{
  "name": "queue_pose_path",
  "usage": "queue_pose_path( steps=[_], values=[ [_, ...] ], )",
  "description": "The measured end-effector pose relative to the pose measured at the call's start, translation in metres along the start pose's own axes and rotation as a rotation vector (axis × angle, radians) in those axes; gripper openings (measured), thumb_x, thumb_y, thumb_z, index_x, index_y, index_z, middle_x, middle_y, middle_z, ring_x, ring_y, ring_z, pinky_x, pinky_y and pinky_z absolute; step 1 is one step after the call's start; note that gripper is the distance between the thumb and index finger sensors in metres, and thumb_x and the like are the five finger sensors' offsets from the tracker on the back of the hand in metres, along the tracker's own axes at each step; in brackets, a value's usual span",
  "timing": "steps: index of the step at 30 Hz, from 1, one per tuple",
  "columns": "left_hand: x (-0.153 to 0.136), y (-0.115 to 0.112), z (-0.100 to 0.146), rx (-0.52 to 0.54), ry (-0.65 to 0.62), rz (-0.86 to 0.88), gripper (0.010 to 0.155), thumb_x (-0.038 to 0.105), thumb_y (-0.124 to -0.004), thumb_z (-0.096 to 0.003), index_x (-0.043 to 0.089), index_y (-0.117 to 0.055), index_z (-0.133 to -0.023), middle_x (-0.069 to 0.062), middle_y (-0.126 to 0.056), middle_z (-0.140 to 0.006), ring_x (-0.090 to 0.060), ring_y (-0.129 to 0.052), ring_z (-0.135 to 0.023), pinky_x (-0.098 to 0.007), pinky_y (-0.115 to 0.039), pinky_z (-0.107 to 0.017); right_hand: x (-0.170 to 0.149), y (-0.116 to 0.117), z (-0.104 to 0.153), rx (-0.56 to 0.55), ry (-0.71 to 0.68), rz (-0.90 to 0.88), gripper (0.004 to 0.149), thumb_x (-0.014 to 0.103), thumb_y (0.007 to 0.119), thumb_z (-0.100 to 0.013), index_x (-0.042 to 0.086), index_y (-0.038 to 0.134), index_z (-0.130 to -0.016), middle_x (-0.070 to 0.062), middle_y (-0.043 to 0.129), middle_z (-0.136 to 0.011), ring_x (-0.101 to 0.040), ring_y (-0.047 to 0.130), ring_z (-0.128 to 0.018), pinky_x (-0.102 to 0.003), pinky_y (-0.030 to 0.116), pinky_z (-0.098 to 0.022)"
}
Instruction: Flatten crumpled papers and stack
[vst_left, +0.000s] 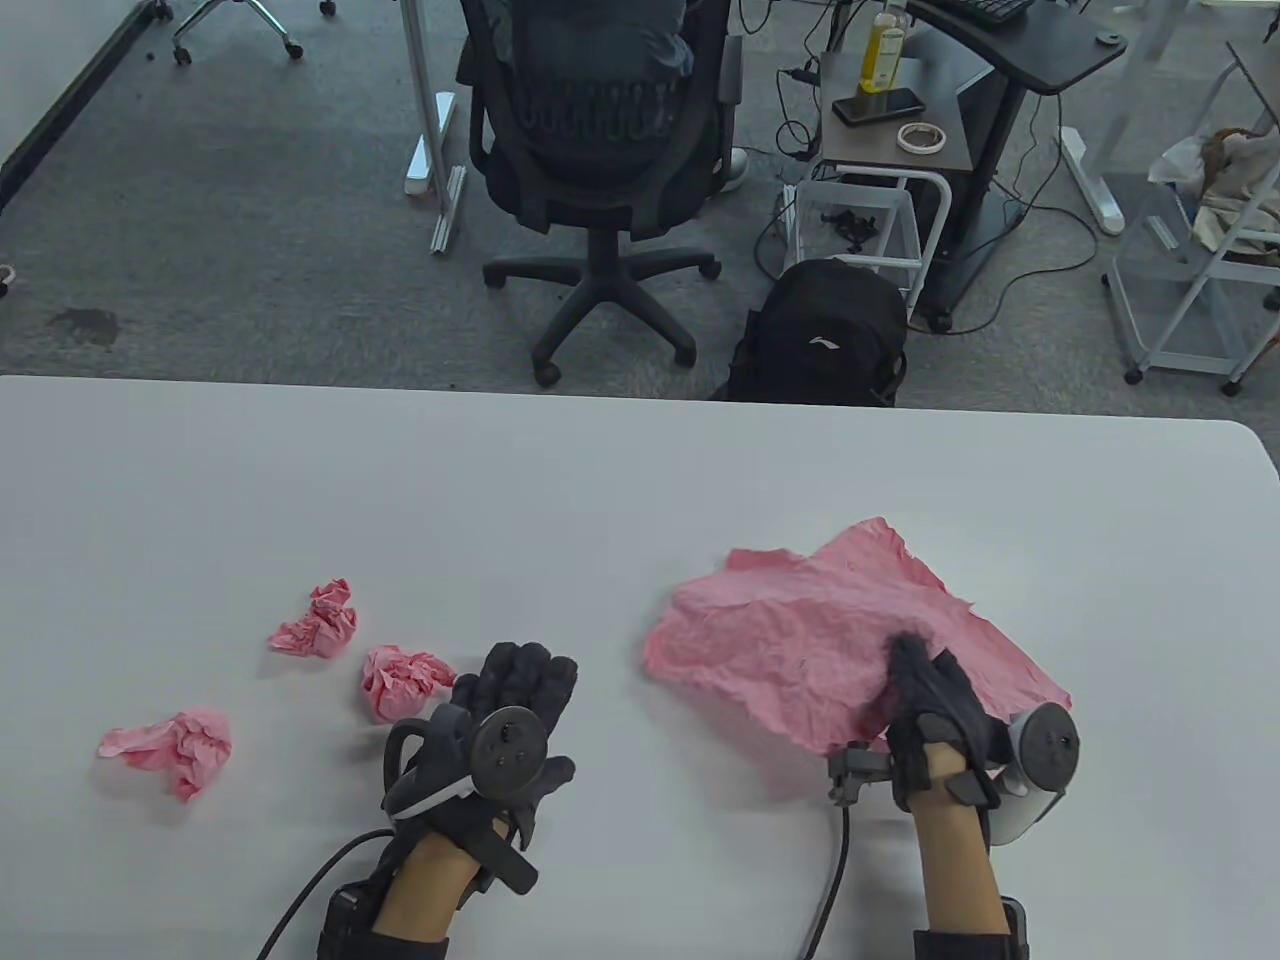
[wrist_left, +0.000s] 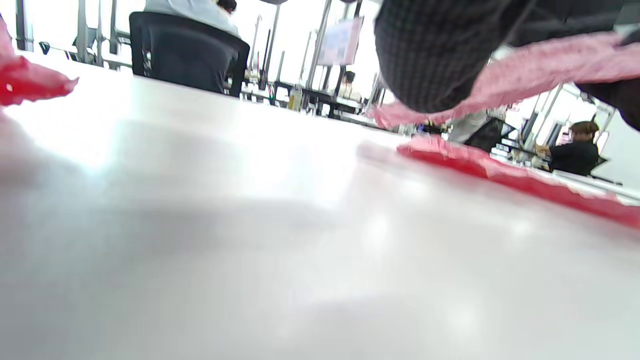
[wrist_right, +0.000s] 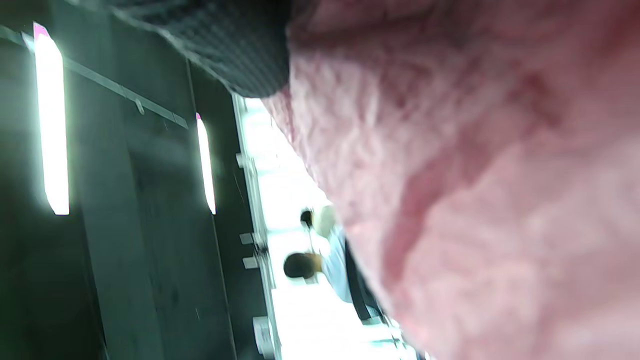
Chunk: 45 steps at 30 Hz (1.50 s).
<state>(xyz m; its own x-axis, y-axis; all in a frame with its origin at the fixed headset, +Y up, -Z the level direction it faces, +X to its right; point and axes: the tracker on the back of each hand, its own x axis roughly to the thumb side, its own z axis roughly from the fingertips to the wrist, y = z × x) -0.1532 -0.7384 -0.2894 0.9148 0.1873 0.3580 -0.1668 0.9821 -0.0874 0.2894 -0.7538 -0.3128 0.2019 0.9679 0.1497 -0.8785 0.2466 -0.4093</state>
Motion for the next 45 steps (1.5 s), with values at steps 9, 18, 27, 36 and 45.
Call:
queue_pose_path(
  steps=[9, 18, 27, 36, 45],
  values=[
    [-0.007, 0.003, 0.004, 0.023, 0.017, 0.019, 0.088, 0.051, -0.084, -0.0466, 0.025, -0.035, -0.115, -0.013, -0.031, -0.118, -0.044, -0.031, -0.114, -0.067, -0.041, -0.077, 0.001, -0.055, -0.004, -0.193, 0.105, 0.382, 0.053, 0.025, 0.074, -0.051, 0.001, 0.063, -0.096, -0.031, 0.086, -0.082, -0.051, 0.091, -0.061, -0.053, 0.081, -0.035],
    [-0.048, 0.035, 0.024, 0.194, 0.179, 0.066, 0.077, 0.039, -0.082, -0.0498, 0.023, -0.044, -0.115, -0.014, -0.039, -0.118, -0.045, -0.040, -0.113, -0.066, -0.046, -0.076, 0.036, -0.054, 0.007, -0.278, -0.097, 0.865, 0.086, 0.038, 0.083, -0.052, 0.008, 0.023, -0.106, -0.030, 0.031, -0.108, -0.056, 0.048, -0.090, -0.062, 0.054, -0.057],
    [-0.087, 0.034, 0.035, 0.240, 0.373, 0.034, 0.071, 0.038, -0.086, -0.0486, 0.020, -0.059, -0.111, -0.016, -0.053, -0.114, -0.046, -0.064, -0.103, -0.062, -0.058, -0.071, 0.054, -0.016, 0.026, -0.195, -0.384, 0.969, 0.079, 0.037, 0.082, -0.052, 0.012, 0.031, -0.107, -0.029, 0.031, -0.109, -0.056, 0.043, -0.092, -0.066, 0.047, -0.060],
    [-0.092, 0.002, 0.011, -0.022, 0.470, -0.067, 0.070, 0.043, -0.089, -0.0463, 0.020, -0.066, -0.109, -0.015, -0.064, -0.108, -0.033, -0.084, -0.074, -0.051, -0.070, -0.058, 0.038, 0.021, 0.035, -0.015, -0.457, 1.058, 0.074, 0.037, 0.081, -0.052, 0.012, 0.039, -0.107, -0.028, 0.039, -0.109, -0.055, 0.050, -0.091, -0.066, 0.050, -0.059],
    [-0.097, -0.003, 0.005, 0.022, 0.472, -0.102, 0.058, 0.034, -0.088, -0.0482, 0.019, -0.071, -0.101, -0.013, -0.074, -0.096, -0.026, -0.090, -0.058, -0.047, -0.075, -0.049, 0.031, 0.026, 0.033, 0.058, -0.435, 1.017, 0.070, 0.036, 0.081, -0.052, 0.011, 0.045, -0.106, -0.028, 0.044, -0.108, -0.055, 0.053, -0.090, -0.066, 0.051, -0.059]
  ],
)
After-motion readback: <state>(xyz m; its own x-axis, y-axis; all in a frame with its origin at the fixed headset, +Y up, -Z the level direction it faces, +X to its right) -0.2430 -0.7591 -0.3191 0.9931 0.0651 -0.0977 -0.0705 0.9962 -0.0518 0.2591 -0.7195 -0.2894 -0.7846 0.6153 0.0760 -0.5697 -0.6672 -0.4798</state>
